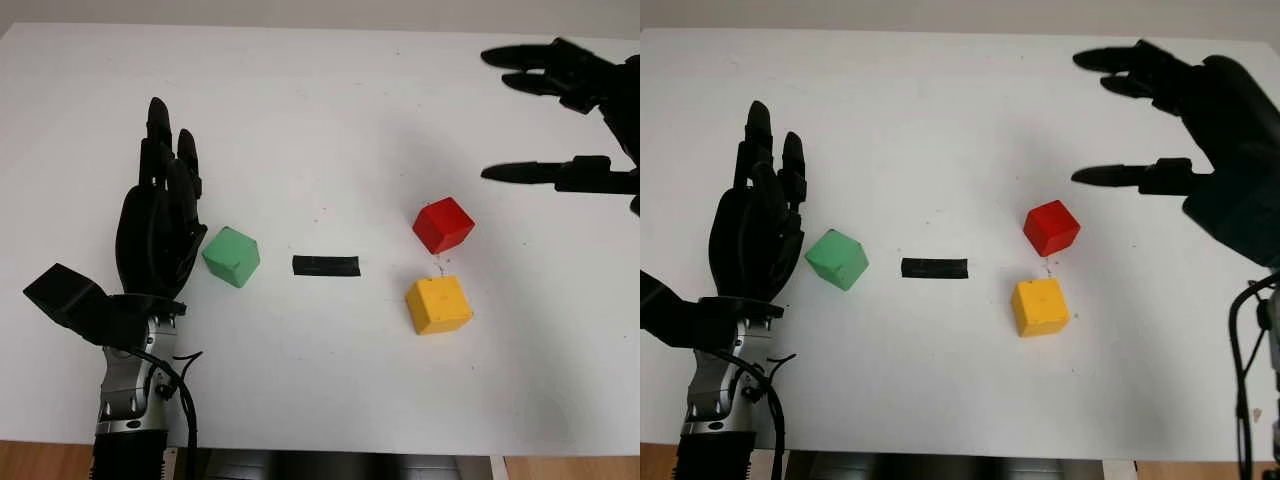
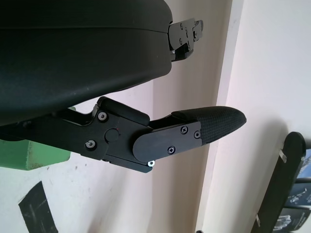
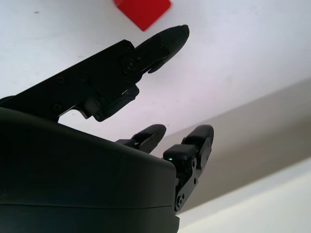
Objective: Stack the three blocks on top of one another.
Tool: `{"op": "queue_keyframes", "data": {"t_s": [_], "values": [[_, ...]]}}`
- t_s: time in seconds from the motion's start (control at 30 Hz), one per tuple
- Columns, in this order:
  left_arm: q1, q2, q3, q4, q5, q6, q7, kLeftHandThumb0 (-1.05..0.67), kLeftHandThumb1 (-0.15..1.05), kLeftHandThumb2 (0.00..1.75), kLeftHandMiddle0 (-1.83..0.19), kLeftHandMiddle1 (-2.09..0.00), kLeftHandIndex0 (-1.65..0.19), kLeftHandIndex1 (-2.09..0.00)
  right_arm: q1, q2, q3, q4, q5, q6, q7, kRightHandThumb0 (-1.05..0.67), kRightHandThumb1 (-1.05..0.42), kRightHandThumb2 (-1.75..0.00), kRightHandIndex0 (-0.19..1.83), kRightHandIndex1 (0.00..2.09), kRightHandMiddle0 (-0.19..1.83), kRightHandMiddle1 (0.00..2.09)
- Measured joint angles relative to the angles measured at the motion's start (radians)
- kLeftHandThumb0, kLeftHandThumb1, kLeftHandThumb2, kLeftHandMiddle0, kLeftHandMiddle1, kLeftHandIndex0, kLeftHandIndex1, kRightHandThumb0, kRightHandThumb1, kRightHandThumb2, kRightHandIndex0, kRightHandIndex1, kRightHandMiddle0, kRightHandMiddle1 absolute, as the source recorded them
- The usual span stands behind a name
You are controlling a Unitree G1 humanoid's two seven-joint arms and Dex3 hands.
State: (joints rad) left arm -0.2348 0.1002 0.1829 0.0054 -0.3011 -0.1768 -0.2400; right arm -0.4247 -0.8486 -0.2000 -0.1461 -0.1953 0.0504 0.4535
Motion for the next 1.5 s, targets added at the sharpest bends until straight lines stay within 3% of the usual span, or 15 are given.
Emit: {"op": "queue_keyframes", "data": {"t_s": [0.03,0.07,0.1,0.13,0.17,0.2,0.27,0.3,0.37,0.43,0.5,0.73,0.87,1.03,1.5], "values": [[0.000,0.000,0.000,-0.002,0.000,0.001,0.000,-0.72,1.05,0.64,0.19,0.00,0.19,0.00,-0.010,-0.008,0.010,0.005,-0.010,-0.001,0.010,-0.43,-0.70,-0.05,0.90,0.27,0.74,0.10],[0.000,0.000,-0.001,-0.003,0.000,0.001,0.000,-0.72,1.05,0.63,0.19,0.00,0.19,0.00,-0.020,-0.015,0.022,0.011,-0.023,-0.003,0.016,-0.43,-0.69,-0.05,0.85,0.85,0.76,0.08],[0.000,0.000,-0.001,-0.004,0.000,0.001,-0.001,-0.72,1.05,0.63,0.19,0.00,0.19,0.00,-0.029,-0.019,0.037,0.015,-0.043,-0.003,0.020,-0.43,-0.69,-0.05,0.70,1.30,0.79,0.07],[0.000,0.000,-0.001,-0.004,0.000,0.001,-0.001,-0.72,1.05,0.63,0.19,0.00,0.19,0.00,-0.038,-0.021,0.054,0.017,-0.068,-0.001,0.022,-0.43,-0.69,-0.05,0.54,1.43,0.82,0.07],[0.000,0.000,-0.002,-0.004,0.000,0.001,-0.001,-0.72,1.05,0.63,0.19,0.00,0.19,0.00,-0.048,-0.024,0.074,0.017,-0.091,0.009,0.031,-0.42,-0.70,-0.05,0.48,1.24,0.82,0.06],[0.000,0.000,-0.003,-0.004,0.001,0.001,-0.001,-0.72,1.05,0.64,0.19,0.00,0.19,0.00,-0.057,-0.025,0.092,0.017,-0.110,0.016,0.041,-0.40,-0.70,-0.05,0.49,0.92,0.82,0.06],[0.000,0.000,-0.006,-0.004,0.001,0.001,-0.001,-0.71,1.05,0.64,0.19,0.00,0.19,0.00,-0.068,-0.027,0.122,0.019,-0.135,0.013,0.056,-0.42,-0.70,-0.05,0.52,0.72,0.81,0.05],[0.000,0.000,-0.007,-0.004,0.001,0.001,-0.001,-0.72,1.05,0.64,0.19,0.00,0.19,0.00,-0.072,-0.028,0.132,0.024,-0.149,0.000,0.058,-0.45,-0.70,-0.05,0.51,0.73,0.80,0.05],[0.000,0.000,-0.007,-0.004,0.001,0.001,0.000,-0.72,1.05,0.64,0.19,0.00,0.19,0.00,-0.079,-0.034,0.149,0.035,-0.175,-0.027,0.059,-0.50,-0.71,-0.05,0.29,1.10,0.77,0.04],[0.000,0.000,-0.007,-0.004,0.001,0.002,0.000,-0.73,1.05,0.64,0.19,0.00,0.19,0.00,-0.081,-0.041,0.161,0.041,-0.200,-0.047,0.060,-0.52,-0.71,-0.05,0.17,1.18,0.74,0.04],[0.000,0.000,-0.007,-0.004,0.001,0.003,0.001,-0.73,1.05,0.64,0.19,0.00,0.19,0.00,-0.081,-0.044,0.168,0.049,-0.220,-0.065,0.060,-0.53,-0.71,-0.05,0.14,1.11,0.71,0.03],[0.000,0.000,-0.008,-0.004,0.001,0.003,0.001,-0.72,1.05,0.65,0.19,0.00,0.19,0.00,-0.081,-0.065,0.222,0.058,-0.308,-0.095,0.103,-0.55,-0.77,-0.05,0.22,0.43,0.51,0.03],[0.000,0.000,-0.008,-0.004,0.002,0.002,0.001,-0.71,1.05,0.65,0.19,0.00,0.19,0.00,-0.081,-0.073,0.243,0.059,-0.359,-0.126,0.110,-0.56,-0.77,-0.05,0.19,0.20,0.49,0.05],[0.000,0.000,-0.008,-0.005,0.003,0.002,0.007,-0.72,1.05,0.66,0.19,0.00,0.19,0.00,-0.061,-0.083,0.248,0.054,-0.416,-0.163,0.102,-0.61,-0.77,-0.06,0.10,0.11,0.47,0.04],[0.005,0.000,-0.008,-0.015,0.011,-0.005,0.012,-0.73,1.05,0.65,0.19,0.00,0.19,0.00,-0.005,-0.069,0.259,0.070,-0.437,-0.202,0.034,-0.54,-0.78,-0.06,0.19,0.10,0.48,0.06]]}}
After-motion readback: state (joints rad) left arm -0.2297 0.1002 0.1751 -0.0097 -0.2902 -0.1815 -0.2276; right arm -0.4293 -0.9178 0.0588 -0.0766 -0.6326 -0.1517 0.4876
